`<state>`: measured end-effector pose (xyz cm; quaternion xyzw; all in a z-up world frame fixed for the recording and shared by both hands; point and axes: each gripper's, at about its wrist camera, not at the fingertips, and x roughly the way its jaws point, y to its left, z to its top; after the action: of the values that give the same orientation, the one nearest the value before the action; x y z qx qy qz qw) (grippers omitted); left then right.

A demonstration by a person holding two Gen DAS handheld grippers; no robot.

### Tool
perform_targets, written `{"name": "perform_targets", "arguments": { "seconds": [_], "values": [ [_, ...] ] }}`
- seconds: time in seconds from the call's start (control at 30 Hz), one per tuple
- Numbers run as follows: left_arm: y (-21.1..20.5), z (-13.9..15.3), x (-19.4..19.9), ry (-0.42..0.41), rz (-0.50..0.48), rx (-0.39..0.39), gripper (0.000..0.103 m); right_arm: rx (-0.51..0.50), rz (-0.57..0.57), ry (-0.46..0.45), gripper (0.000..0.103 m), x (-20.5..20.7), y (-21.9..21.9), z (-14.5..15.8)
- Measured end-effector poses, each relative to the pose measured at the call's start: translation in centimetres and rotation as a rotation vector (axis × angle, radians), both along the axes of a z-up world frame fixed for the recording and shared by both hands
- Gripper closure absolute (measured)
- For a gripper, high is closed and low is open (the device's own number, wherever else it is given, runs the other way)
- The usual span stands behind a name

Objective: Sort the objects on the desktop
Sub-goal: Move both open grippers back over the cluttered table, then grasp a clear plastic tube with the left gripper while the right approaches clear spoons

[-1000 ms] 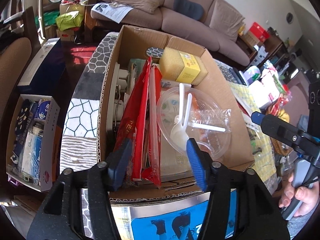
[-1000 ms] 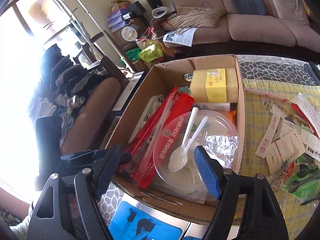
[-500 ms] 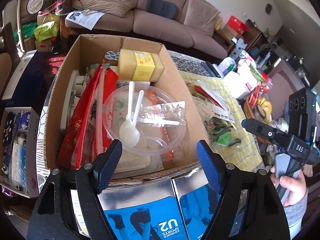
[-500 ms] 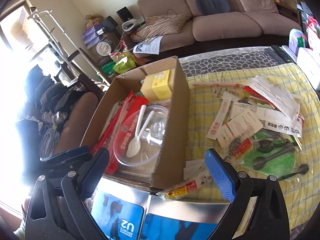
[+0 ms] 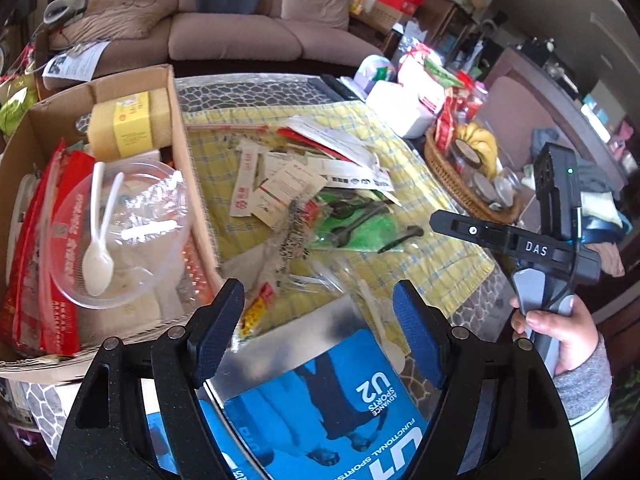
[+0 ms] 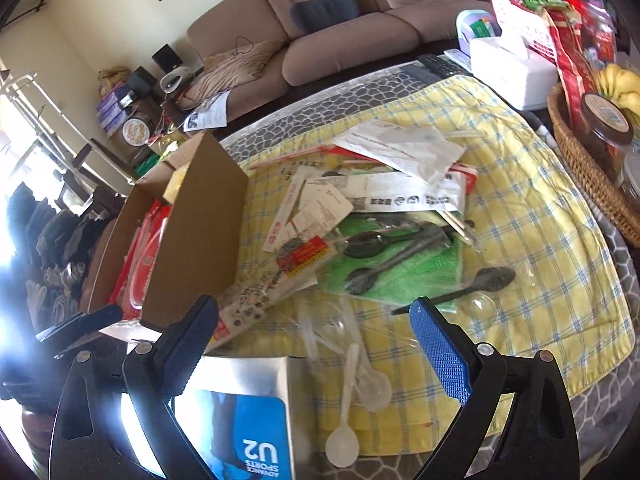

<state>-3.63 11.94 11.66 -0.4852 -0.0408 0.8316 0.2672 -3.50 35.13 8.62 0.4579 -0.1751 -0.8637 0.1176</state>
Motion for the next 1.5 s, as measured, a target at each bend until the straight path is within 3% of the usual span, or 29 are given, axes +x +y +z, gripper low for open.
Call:
{"name": "perform_targets", "arguments": {
  "seconds": [0.23,0.43,0.6,0.67,0.73,0.8,0.87,1.03,1.1,1.37,1.5],
  "values": [
    [6.1,-3.3,0.6,-0.05,-0.083,-0.067,0.029,-0.035,-0.019,-0.05,0.005,1.1,2.9,-3.7],
    [8.4,-5.8,-1.2,-0.106,-0.06,-0.084,0.031,-0.072,0.0,-0.065,0.006,1.1,3.8,-5.7],
    [8.9,-7.8,-3.1,-0.156,-0.019,-0.08,0.046,-0.094,0.026,-0.079,0.029,0.5,4.0,-7.6],
    [9.3,-8.7,-3.8,-0.175,-0.009,-0.094,0.054,-0.097,0.038,-0.086,0.033,0.2,3.9,-8.3],
    [9.7,-9.4,-4.4,-0.183,-0.005,-0.114,0.056,-0.099,0.055,-0.087,0.035,0.0,3.6,-8.9],
    [10.0,-9.9,-4.9,-0.192,-0.002,-0.126,0.063,-0.086,0.075,-0.088,0.046,-0.4,3.1,-9.4],
    [10.3,-10.4,-5.3,-0.196,0.004,-0.141,0.066,-0.069,0.102,-0.094,0.048,-0.8,2.4,-9.8],
    [10.4,-11.7,-6.5,-0.213,0.044,-0.17,0.067,-0.019,0.158,-0.103,0.049,-2.2,0.6,-10.5],
    [10.2,-12.2,-7.0,-0.228,0.059,-0.174,0.067,-0.005,0.17,-0.109,0.054,-2.8,0.0,-11.0],
    [8.8,-13.9,-8.8,-0.289,0.105,-0.128,0.067,0.01,0.227,-0.131,0.057,-4.1,-1.2,-12.5],
    [8.9,-14.3,-9.4,-0.306,0.116,-0.113,0.067,0.088,0.281,-0.115,0.057,-4.4,-3.0,-12.6]
  ]
}}
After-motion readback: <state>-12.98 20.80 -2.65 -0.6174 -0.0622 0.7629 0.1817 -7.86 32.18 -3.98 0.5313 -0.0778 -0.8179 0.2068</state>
